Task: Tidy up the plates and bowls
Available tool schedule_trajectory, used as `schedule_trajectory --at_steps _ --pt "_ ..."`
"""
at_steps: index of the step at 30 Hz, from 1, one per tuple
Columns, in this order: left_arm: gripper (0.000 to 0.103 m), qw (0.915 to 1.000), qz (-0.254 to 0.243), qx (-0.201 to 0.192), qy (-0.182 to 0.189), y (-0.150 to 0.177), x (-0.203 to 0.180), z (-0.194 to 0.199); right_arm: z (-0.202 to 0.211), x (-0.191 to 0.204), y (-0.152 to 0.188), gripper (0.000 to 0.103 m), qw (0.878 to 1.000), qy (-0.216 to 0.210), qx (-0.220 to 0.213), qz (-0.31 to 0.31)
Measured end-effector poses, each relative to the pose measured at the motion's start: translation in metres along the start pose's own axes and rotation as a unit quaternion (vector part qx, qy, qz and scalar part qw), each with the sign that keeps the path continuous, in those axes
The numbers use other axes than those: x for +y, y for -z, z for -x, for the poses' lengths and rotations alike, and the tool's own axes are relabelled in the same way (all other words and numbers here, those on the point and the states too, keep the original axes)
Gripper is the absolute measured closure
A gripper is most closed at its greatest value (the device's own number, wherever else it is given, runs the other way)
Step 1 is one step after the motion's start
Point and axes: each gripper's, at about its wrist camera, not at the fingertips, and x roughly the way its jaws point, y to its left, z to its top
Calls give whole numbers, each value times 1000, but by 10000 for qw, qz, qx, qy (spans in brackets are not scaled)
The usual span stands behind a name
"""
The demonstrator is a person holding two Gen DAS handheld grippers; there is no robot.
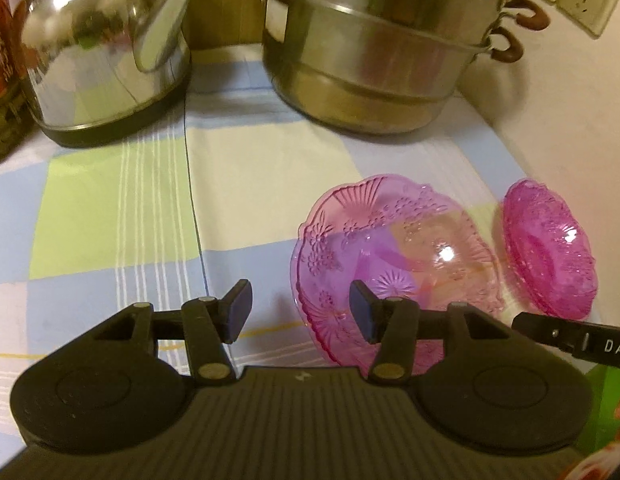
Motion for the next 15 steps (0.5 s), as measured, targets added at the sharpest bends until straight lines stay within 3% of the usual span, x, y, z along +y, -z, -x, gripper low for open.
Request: schedule_trajectory --at_steps 9,15 --pt "59 9994 265 40 233 -3 9 -20 -25 4 -5 58 9997 -103 150 -137" --pt "74 9990 349 90 255 -4 10 -28 -33 4 -6 58 9992 -152 241 -265"
